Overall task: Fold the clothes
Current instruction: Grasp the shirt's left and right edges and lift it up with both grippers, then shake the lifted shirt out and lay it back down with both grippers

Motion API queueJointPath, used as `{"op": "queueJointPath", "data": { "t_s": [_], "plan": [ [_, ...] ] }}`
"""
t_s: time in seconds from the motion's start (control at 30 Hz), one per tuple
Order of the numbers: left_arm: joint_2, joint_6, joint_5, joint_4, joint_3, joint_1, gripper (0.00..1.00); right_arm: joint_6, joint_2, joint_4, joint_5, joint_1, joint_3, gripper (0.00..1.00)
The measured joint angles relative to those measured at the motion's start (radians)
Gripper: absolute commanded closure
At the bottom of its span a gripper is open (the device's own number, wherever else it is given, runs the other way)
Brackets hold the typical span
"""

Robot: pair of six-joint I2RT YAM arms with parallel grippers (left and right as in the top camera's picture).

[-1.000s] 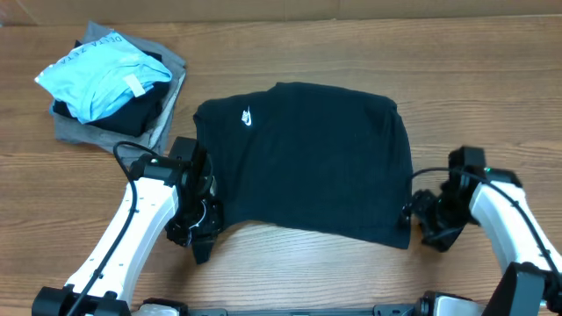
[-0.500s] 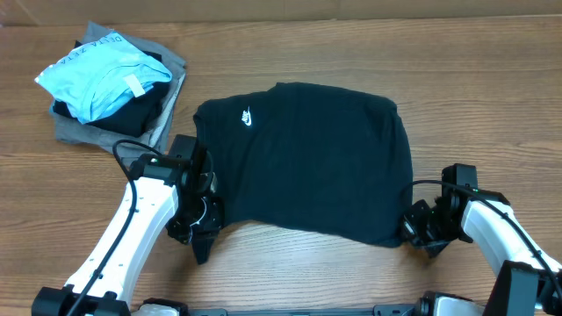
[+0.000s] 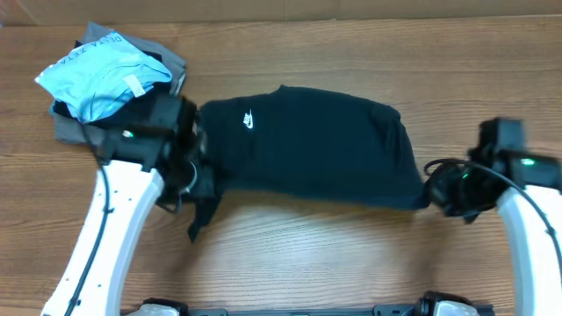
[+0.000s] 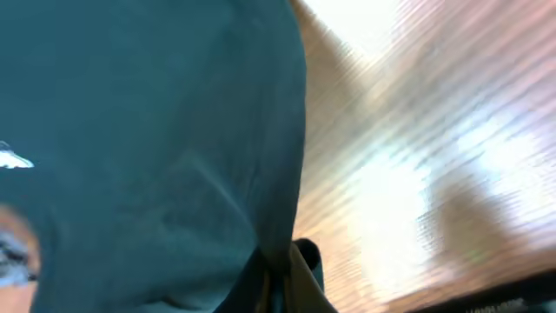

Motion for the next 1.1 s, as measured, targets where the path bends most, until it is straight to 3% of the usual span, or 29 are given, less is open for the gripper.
{"op": "queueJointPath", "data": {
  "t_s": [0.13, 0.3, 0.43, 0.67, 1.0, 1.1],
  "plan": [
    [0.000, 0.000, -0.066, -0.063, 0.284, 0.000, 0.96, -0.014, -0.047, -0.138, 0.047, 0.000, 0.303, 0.96],
    [0.001, 0.000, -0.180, -0.164, 0.778, 0.000, 0.96, -0.017, -0.075, -0.257, 0.069, 0.000, 0.707, 0.96],
    [-0.039, 0.002, -0.241, -0.223, 1.024, 0.001, 0.96, -0.017, -0.109, -0.328, 0.069, 0.001, 0.908, 0.96],
    [-0.042, 0.058, -0.255, -0.209, 1.069, 0.001, 0.96, -0.017, -0.102, -0.323, 0.099, 0.001, 0.903, 0.96],
    [0.336, 0.348, -0.028, 0.265, 1.043, 0.001, 0.96, -0.024, 0.203, 0.181, 0.139, 0.000, 0.822, 0.96],
    [0.346, 0.376, 0.006, 0.323, 1.054, 0.001, 0.96, -0.028, 0.209, 0.243, 0.134, -0.015, 0.818, 0.96]
  ]
}}
